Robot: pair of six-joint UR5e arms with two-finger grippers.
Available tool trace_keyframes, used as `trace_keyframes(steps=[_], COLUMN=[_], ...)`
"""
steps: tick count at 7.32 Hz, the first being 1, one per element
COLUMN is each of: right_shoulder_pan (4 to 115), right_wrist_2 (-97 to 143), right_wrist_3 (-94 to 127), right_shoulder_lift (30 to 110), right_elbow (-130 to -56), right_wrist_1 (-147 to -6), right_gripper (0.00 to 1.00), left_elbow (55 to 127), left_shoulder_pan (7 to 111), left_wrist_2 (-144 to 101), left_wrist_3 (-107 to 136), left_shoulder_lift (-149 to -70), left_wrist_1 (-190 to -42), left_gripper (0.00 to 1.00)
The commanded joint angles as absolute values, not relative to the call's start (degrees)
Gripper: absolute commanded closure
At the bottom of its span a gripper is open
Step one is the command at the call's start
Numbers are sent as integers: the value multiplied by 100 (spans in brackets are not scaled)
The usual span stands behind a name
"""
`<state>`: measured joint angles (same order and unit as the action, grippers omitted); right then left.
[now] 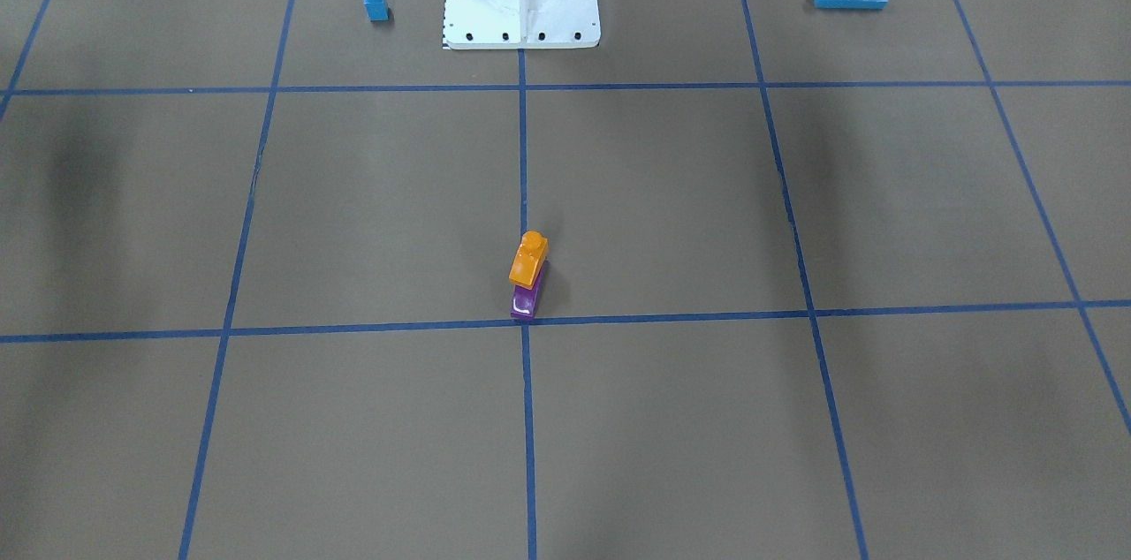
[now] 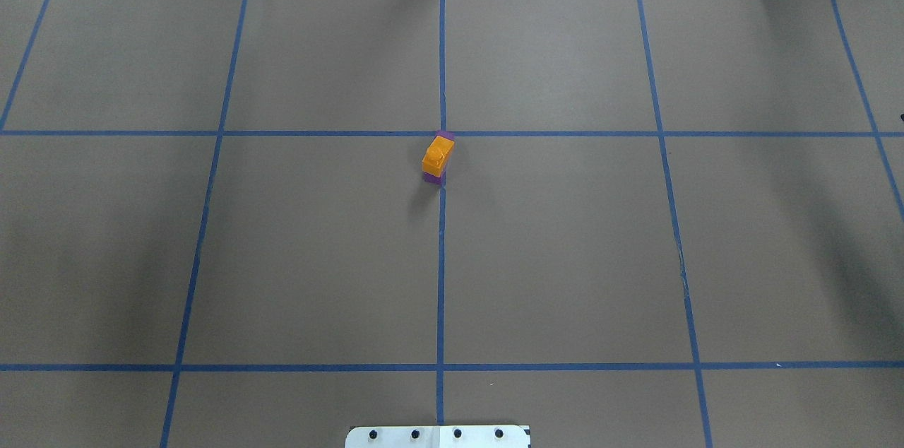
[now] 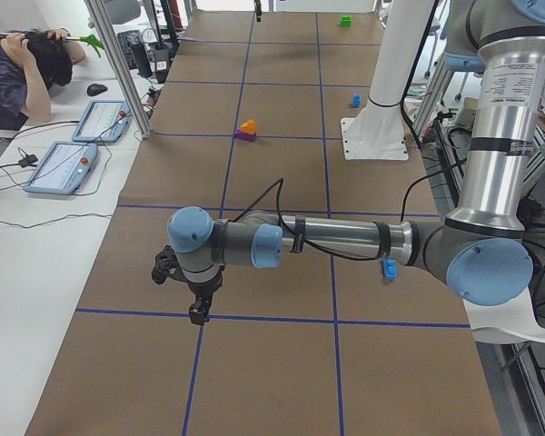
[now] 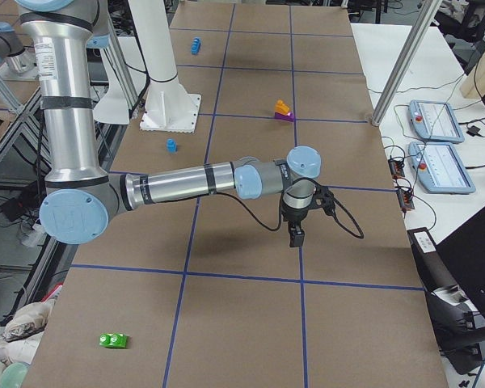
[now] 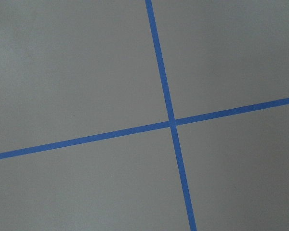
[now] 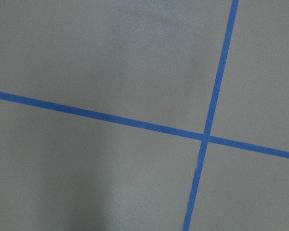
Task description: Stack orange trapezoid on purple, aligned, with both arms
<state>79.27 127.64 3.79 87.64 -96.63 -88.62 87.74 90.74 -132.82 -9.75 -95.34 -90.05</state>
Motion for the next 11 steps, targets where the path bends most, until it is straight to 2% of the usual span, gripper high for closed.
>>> trace_keyframes(steps=[1, 4, 6, 8, 11], right_shoulder_pan=[8076, 8672, 9069, 9053, 9044], right_wrist_2=[12770, 13725, 13781, 13476, 13280], right_wrist_3=[333, 255, 264, 264, 220], right_shoulder_lift=[9096, 9088, 9175, 9421, 9413], right_elbow=[-9285, -8737, -9086, -9902, -9853], right_wrist_1=[-8187, -8068, -8444, -9129, -9088], right_gripper=[0, 0, 0, 0, 0], left_elbow=[8754, 8728, 8728, 8719, 8727], left_shoulder_pan=[9079, 9070, 9062, 9062, 9044], left_wrist_2=[-13245, -13236, -13236, -13228, -12973], left_wrist_3=[-967, -967, -941, -940, -940], left_shoulder_lift=[-9536, -9536, -9545, -9545, -9554], left_wrist_1=[-9079, -9070, -9070, -9070, -9070], left_gripper=[0, 0, 0, 0, 0])
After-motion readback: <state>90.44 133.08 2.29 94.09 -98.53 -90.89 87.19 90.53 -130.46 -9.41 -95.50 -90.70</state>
